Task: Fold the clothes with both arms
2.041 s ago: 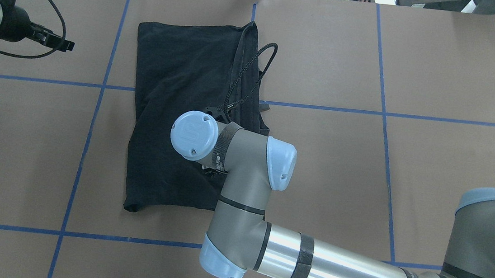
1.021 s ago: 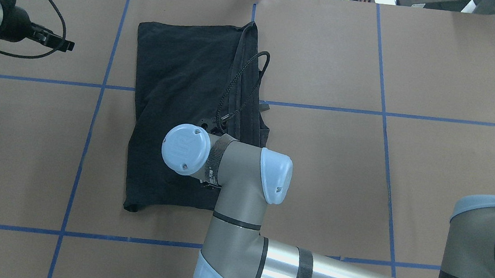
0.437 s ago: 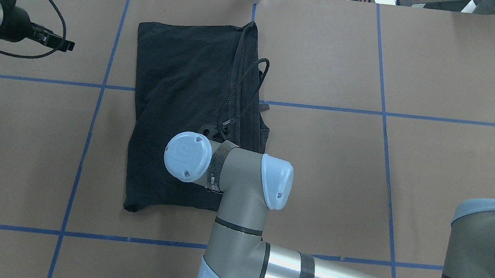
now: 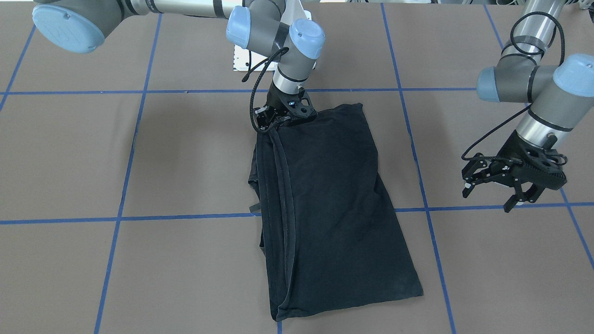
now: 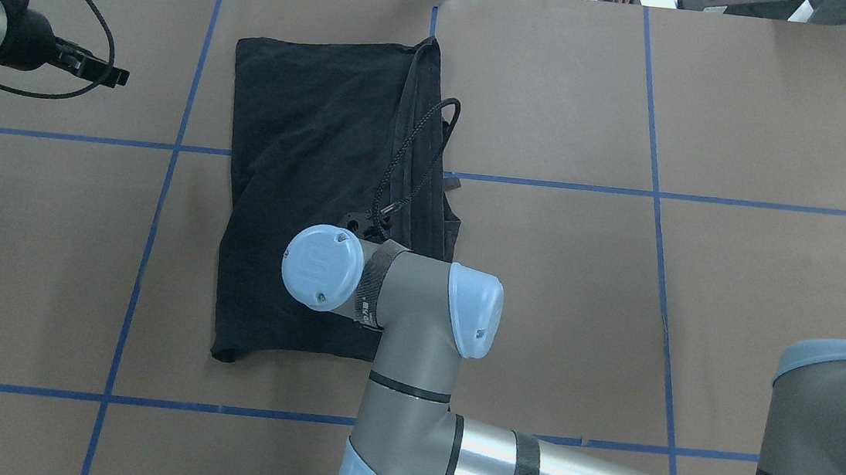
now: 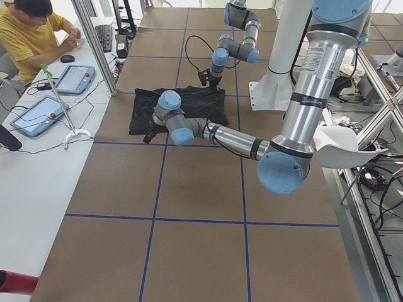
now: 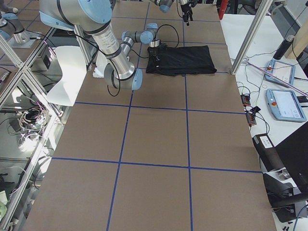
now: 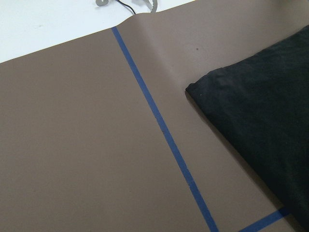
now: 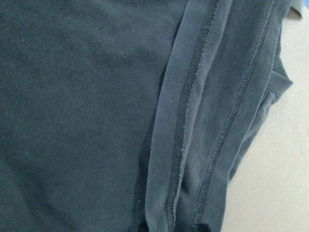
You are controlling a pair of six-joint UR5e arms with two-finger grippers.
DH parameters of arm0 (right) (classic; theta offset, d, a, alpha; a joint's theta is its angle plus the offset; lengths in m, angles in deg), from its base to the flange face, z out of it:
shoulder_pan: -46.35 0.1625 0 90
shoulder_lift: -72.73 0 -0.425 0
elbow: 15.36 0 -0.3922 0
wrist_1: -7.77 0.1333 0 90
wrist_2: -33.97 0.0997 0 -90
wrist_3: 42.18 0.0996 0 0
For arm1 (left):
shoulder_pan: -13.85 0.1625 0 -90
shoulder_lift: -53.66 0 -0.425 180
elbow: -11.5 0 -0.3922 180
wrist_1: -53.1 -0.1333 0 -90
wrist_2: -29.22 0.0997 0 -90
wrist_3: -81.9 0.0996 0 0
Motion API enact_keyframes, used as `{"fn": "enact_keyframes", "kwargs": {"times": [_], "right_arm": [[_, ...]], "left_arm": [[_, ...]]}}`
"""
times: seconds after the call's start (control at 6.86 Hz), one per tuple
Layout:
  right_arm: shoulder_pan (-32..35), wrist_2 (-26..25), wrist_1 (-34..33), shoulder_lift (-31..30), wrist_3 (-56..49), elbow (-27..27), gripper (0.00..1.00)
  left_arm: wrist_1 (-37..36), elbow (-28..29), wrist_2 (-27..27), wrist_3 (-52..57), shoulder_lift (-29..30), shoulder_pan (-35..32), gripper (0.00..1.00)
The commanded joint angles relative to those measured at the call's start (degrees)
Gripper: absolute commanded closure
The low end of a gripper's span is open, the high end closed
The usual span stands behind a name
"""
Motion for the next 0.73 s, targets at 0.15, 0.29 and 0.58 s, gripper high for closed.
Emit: {"fn": "enact_keyframes", "kwargs": {"times": [0.15, 0.29, 0.58], "right_arm": [[0.0, 0.0, -0.4, -0.3, -0.1, 1.5, 0.85], [0.0, 0.0, -0.4, -0.5, -0.1, 1.5, 0.93], [0.0, 0.0, -0.4, -0.9, 0.0, 2.0, 1.00]], "left_arm": [[0.0, 0.1, 0.0, 0.0, 0.2, 0.0, 0.00], [0.0, 0.1, 0.0, 0.0, 0.2, 0.0, 0.00], [0.0, 0.1, 0.0, 0.0, 0.2, 0.0, 0.00]]}}
